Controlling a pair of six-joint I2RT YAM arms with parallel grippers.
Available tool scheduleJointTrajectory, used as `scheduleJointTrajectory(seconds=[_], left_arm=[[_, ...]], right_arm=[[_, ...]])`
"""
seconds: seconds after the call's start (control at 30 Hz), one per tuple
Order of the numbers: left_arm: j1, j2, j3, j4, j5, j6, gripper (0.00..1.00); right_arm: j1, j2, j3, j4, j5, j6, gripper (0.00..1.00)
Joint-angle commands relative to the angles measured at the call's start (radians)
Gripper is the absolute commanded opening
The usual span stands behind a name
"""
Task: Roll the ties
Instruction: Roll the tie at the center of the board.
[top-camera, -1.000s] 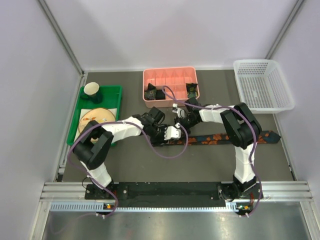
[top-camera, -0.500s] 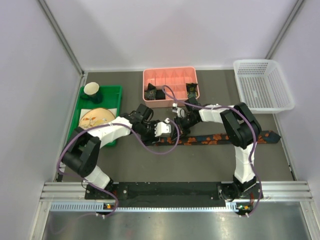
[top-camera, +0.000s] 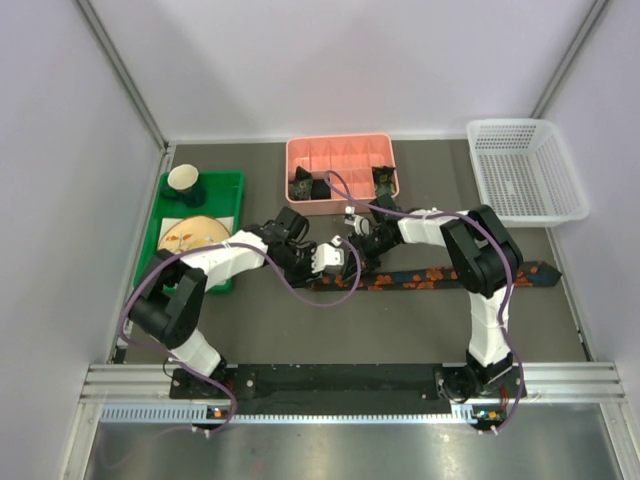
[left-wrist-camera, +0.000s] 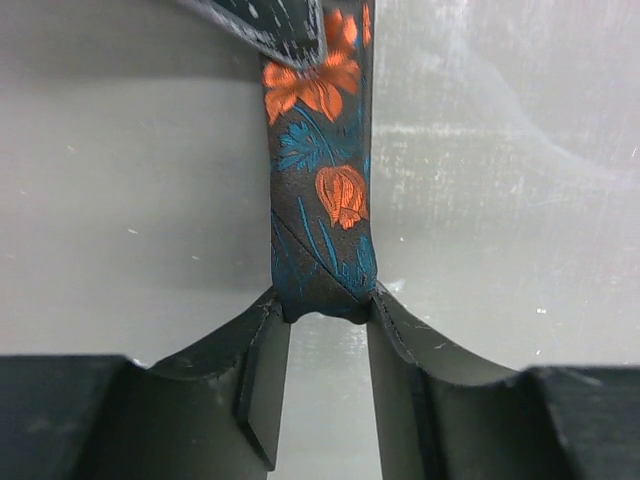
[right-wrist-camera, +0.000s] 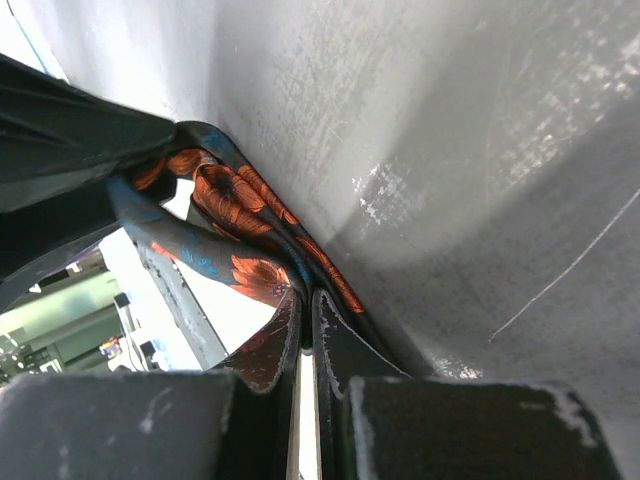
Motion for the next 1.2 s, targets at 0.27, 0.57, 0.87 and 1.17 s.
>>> scheduleJointTrajectory(seconds=[0.27,0.57,0.87,1.17], left_arm=[[-0.072,-0.003,0.131,0.031,0.097,-0.1,0.38],[-0.132,0.112,0.162,0.134,0.054,-0.178,0.38],[-0.153,0.193,0.132,0.14,-0.029,-0.149,0.35],[-0.161,0.213,0.153,0.013,-0.078,-0.095,0.29]], right_arm=[[0.014,0.036,0.018,0.023,0.107,-0.024,0.0],[0.014,0.031,0.013,0.034,0.088,-0.008,0.0],[0.013,0.021,0.004,0.057,0.036,0.02,0.0],[-0.017,-0.032,0.045,-0.029,-0.024,0.034,0.09]])
